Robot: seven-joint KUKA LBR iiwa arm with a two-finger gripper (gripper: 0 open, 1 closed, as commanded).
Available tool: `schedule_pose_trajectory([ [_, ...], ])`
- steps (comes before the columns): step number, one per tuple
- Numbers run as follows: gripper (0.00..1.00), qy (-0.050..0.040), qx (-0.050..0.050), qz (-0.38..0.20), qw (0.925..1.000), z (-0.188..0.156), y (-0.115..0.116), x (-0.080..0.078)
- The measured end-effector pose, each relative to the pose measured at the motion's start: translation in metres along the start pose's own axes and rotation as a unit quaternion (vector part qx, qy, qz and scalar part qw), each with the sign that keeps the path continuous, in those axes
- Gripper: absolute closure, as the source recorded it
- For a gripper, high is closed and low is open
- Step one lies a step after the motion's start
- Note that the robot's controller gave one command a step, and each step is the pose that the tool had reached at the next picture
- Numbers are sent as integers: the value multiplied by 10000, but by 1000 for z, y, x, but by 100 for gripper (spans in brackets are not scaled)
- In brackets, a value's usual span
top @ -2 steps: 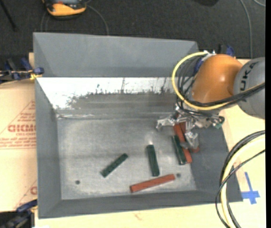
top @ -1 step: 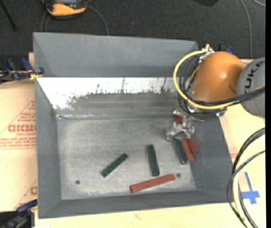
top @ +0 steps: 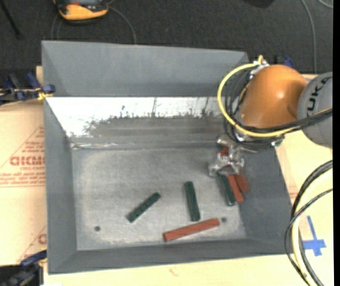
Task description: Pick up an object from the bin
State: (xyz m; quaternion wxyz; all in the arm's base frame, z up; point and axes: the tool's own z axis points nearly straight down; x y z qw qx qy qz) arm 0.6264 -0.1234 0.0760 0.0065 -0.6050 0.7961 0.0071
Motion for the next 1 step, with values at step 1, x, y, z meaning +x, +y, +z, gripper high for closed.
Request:
schedule_pose_trajectory([
  [1,100,52,-14,-122,9999,-41,13,17],
])
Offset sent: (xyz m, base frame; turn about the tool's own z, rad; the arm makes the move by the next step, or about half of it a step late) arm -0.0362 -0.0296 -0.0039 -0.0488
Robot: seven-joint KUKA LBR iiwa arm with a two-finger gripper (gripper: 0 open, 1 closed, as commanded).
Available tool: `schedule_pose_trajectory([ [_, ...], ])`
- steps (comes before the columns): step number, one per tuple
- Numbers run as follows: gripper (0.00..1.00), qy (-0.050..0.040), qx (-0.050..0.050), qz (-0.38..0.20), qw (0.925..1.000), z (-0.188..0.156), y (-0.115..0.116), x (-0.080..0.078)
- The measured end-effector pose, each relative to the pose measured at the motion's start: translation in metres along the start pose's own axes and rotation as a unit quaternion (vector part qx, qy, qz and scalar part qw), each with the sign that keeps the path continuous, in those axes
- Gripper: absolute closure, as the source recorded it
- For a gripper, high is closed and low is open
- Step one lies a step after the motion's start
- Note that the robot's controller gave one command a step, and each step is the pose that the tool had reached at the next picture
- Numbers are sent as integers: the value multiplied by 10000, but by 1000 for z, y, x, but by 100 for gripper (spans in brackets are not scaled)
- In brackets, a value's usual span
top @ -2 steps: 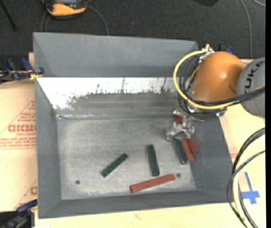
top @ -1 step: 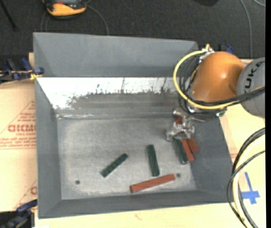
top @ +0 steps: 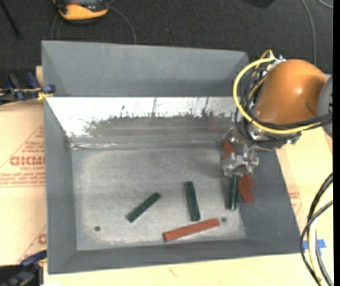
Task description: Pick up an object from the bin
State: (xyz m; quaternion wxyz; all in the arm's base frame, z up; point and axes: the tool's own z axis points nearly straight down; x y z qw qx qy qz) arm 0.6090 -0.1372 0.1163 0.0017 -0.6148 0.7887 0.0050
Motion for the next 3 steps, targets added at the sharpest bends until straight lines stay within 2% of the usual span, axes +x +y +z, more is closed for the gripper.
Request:
schedule_pose_trajectory([
  [1,0,-29,80,-83,9999,34,10,13],
  [2,100,-35,111,-99,9999,36,9,12],
  [3,100,-36,111,-97,9999,36,9,12],
])
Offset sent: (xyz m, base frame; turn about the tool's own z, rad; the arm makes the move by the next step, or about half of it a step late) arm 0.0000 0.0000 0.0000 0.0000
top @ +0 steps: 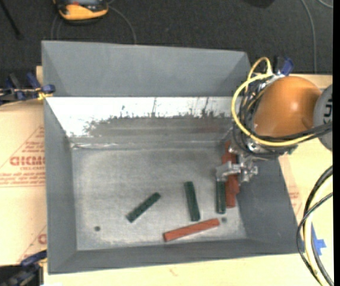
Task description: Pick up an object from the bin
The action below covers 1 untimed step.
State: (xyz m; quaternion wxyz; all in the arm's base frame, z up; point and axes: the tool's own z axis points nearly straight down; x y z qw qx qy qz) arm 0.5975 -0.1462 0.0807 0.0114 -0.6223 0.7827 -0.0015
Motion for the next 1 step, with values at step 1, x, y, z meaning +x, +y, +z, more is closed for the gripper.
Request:
schedule_pose_trajectory([
  [1,100,58,-98,-290,9995,-36,4,5],
])
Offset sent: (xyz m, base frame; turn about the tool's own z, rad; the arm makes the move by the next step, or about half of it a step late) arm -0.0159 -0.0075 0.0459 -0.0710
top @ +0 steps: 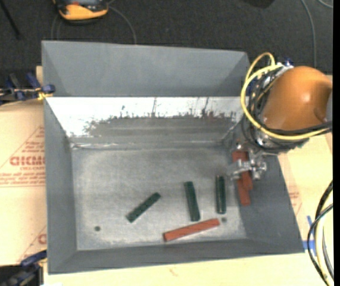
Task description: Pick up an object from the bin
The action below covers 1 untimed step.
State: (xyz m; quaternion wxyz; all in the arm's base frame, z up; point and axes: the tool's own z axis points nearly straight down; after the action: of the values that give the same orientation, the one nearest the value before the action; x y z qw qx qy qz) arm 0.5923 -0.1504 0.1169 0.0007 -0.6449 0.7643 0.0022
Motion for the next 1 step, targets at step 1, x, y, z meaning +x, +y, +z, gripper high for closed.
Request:
schedule_pose_trajectory([
  [1,100,23,44,-212,9998,-62,-2,4],
])
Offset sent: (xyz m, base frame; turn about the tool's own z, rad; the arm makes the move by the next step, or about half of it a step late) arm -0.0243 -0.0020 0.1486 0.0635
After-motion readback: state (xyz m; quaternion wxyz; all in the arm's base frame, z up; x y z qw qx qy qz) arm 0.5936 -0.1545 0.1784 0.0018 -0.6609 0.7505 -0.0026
